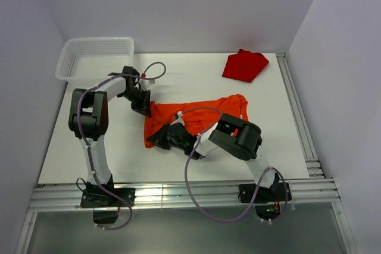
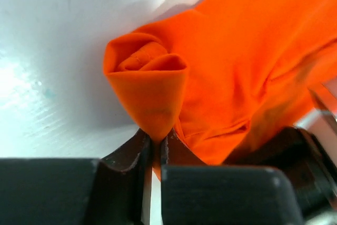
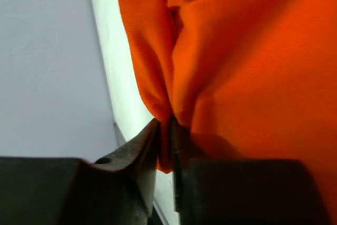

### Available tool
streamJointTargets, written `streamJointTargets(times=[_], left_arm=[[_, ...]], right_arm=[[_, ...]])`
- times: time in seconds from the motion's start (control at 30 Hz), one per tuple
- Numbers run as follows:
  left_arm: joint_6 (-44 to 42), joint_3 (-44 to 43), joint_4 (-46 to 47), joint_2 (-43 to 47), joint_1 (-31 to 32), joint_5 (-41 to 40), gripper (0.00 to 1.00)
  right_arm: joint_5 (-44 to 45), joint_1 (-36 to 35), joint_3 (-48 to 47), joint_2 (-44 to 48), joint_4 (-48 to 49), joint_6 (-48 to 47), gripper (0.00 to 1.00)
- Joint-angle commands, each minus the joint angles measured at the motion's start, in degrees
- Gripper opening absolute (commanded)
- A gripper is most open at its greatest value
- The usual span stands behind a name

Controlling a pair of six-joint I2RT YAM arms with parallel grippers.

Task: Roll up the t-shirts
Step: Roll the tshirt

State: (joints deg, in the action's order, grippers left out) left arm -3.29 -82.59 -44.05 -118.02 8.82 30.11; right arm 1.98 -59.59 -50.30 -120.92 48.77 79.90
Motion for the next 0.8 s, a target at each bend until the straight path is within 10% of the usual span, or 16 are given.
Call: streamJointTargets(times=[0.0, 0.23, 0.77], left_arm=[[0.0, -4.5, -1.6, 0.4, 3.3, -12.0, 0.07], [-0.2, -7.1, -4.8, 0.0, 6.6, -22.5, 0.0], [2.5, -8.7, -7.3, -2.8, 9.5, -27.1, 0.01]], right_arm=[[4.0, -0.3, -3.0, 3.9, -14.1, -5.4, 0.26], [15.7, -3.0, -12.7, 8.6, -36.9, -10.6, 0.48], [26.4, -4.3, -36.6, 2.1, -62.1, -16.4, 0.46]])
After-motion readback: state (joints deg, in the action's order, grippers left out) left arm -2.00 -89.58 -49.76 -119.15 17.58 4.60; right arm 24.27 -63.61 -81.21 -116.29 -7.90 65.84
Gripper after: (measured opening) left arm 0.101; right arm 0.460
